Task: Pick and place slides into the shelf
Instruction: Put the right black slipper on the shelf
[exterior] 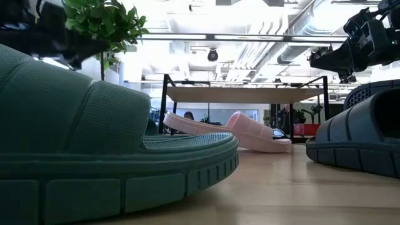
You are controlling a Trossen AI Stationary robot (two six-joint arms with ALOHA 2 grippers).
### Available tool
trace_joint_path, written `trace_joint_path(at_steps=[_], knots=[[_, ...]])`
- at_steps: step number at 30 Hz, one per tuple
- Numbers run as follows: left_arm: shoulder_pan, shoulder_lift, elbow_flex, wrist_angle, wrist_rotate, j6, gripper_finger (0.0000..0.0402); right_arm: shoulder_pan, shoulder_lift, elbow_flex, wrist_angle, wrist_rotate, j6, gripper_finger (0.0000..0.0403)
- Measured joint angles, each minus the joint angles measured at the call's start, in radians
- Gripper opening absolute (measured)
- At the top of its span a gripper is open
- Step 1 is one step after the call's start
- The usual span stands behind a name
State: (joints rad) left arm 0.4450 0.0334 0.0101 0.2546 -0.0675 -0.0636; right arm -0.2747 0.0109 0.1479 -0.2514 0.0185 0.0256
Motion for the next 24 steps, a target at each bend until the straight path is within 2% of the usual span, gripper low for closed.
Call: trace_joint_path(at_steps=[3,8,12,15,18,21,24], knots=[[0.000,0.000,0.000,0.102,0.045,-0.128,0.0003,0.000,0.000,0.000,0.034,-0.001,0.022,0.0000],[0.000,0.000,0.000,0.262,0.101,-0.324,0.0003,0.000,0.000,0.000,0.230,-0.015,0.377,0.0000],[0.000,0.001,0.000,0.488,0.183,-0.334,0.0003,0.000,0.000,0.000,0.413,-0.004,0.701,0.0000],[0.000,0.003,0.010,0.631,0.200,-0.332,0.0003,0.000,0.000,0.000,0.549,0.004,0.794,0.0000],[0.000,0.003,0.070,0.621,0.230,-0.304,0.0003,0.000,0.000,0.000,0.697,-0.065,0.805,0.0000],[0.000,0.022,0.156,0.517,0.282,-0.253,0.0003,0.000,0.001,0.005,0.822,-0.139,0.803,0.0000],[0.000,0.060,0.251,0.399,0.329,-0.178,0.0003,0.000,0.004,0.061,0.764,-0.171,0.756,0.0000]])
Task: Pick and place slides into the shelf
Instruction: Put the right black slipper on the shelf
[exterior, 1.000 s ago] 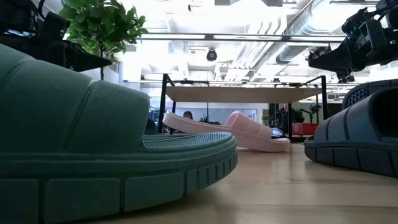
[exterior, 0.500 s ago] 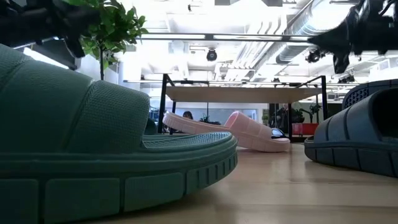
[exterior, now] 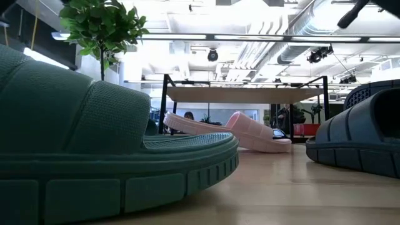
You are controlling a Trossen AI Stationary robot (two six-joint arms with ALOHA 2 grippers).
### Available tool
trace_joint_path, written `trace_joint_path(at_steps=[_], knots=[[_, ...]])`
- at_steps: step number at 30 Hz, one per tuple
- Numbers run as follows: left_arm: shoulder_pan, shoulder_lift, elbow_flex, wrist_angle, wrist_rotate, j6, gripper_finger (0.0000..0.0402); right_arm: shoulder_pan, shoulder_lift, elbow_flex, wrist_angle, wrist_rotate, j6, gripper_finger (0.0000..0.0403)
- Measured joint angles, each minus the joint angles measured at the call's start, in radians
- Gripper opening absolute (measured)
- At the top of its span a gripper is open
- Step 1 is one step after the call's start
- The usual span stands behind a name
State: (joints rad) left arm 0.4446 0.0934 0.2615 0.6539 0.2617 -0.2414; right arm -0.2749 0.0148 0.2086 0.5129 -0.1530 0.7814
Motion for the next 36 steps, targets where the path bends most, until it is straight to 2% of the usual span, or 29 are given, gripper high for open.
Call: trace_joint_path(at_steps=[4,10,17,22,26,30,33,36], knots=[[0.000,0.077,0.123,-0.169,0.088,0.090,0.0003,0.000,0.056,0.152,-0.206,-0.028,-0.061,0.0001],[0.000,0.192,0.225,-0.324,0.180,0.142,0.0003,0.000,0.263,0.450,-0.458,-0.149,-0.161,0.0001],[0.000,0.292,0.232,-0.344,0.240,0.120,0.0003,0.000,0.570,0.779,-0.870,-0.268,-0.254,0.0001],[0.000,0.345,0.232,-0.344,0.297,0.098,0.0003,0.019,0.750,0.939,-1.160,-0.355,-0.293,0.0001],[-0.030,0.379,0.232,-0.344,0.308,0.098,0.0003,0.079,0.830,0.977,-1.304,-0.301,-0.298,0.0001],[-0.121,0.415,0.261,-0.405,0.243,0.174,0.0003,0.161,0.863,0.955,-1.358,-0.182,-0.288,0.0001],[-0.203,0.452,0.334,-0.589,0.144,0.263,0.0003,0.225,0.878,0.932,-1.378,-0.072,-0.256,0.0001],[-0.292,0.509,0.440,-0.867,-0.014,0.350,0.0003,0.279,0.884,0.910,-1.385,0.008,-0.233,0.0001]])
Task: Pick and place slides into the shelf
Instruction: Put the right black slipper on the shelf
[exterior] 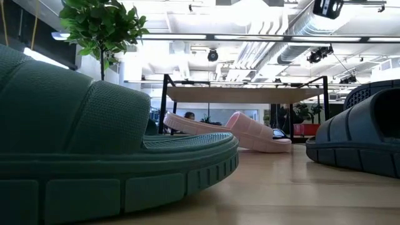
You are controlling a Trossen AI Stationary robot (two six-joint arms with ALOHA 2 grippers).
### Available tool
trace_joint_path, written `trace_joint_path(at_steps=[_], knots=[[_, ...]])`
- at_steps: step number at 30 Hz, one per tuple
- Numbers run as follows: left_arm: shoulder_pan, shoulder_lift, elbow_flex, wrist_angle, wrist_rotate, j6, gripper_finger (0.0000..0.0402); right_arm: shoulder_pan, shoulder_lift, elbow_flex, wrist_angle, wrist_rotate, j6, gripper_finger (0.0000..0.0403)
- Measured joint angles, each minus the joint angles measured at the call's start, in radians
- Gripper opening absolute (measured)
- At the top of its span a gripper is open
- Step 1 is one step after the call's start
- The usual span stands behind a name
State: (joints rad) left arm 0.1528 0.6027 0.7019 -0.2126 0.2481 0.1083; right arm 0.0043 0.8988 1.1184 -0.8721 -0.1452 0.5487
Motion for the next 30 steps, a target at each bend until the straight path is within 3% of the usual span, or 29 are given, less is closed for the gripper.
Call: trace_joint_path(at_steps=[6,13,17,21,25,30], knots=[[-0.204,0.188,0.195,-0.373,-0.366,0.044,0.0003,0.091,0.000,-0.036,0.001,0.161,0.051,0.0001],[-0.370,0.424,0.319,-0.615,-0.595,0.045,0.0003,0.163,0.000,-0.082,0.006,0.224,0.117,0.0001],[-0.409,0.524,0.334,-0.688,-0.619,0.044,0.0003,0.199,-0.001,-0.106,-0.011,0.188,0.159,0.0001],[-0.418,0.583,0.335,-0.683,-0.591,0.043,0.0003,0.230,0.000,-0.127,-0.037,0.021,0.273,0.0001],[-0.415,0.608,0.335,-0.665,-0.566,0.041,0.0003,0.278,0.000,-0.134,-0.099,-0.108,0.492,0.0001],[-0.415,0.611,0.335,-0.636,-0.565,0.040,0.0003,0.419,0.000,-0.134,-0.188,-0.164,0.787,0.0001]])
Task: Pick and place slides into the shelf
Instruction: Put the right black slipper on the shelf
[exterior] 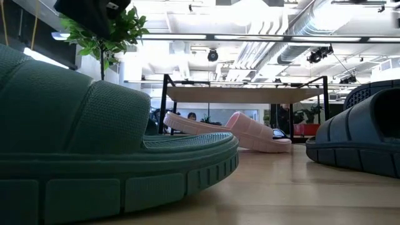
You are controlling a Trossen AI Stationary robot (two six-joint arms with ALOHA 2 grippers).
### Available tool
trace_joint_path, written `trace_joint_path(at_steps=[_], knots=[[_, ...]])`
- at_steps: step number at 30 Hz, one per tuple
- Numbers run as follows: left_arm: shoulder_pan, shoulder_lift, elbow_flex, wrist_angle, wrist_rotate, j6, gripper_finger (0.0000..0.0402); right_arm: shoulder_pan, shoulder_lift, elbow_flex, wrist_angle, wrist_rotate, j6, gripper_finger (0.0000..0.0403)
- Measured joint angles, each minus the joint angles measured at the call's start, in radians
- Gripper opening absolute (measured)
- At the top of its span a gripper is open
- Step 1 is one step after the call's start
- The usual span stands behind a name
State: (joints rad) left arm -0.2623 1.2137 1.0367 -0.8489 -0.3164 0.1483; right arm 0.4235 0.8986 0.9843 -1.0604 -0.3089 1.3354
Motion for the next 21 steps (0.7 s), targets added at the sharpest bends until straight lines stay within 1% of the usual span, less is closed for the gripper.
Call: trace_joint_path(at_steps=[4,8,11,14,18,21], knots=[[0.000,0.000,0.000,0.013,0.001,-0.002,0.0003,0.149,0.000,0.000,-0.004,-0.001,0.190,0.0001],[0.000,0.000,0.000,0.035,0.002,0.000,0.0003,0.296,0.019,0.000,-0.002,0.054,0.373,0.0001],[0.000,0.000,0.000,0.042,0.002,0.001,0.0003,0.401,0.065,0.000,0.000,0.097,0.449,0.0009],[0.000,0.000,0.000,0.041,0.002,0.001,0.0003,0.480,0.131,0.000,0.003,0.163,0.498,0.0039],[0.000,0.000,0.000,0.041,0.002,0.002,0.0003,0.536,0.230,0.000,0.007,0.207,0.560,0.0106],[0.000,0.000,0.000,0.041,-0.001,0.002,0.0003,0.560,0.304,0.000,0.053,0.233,0.589,0.0156]])
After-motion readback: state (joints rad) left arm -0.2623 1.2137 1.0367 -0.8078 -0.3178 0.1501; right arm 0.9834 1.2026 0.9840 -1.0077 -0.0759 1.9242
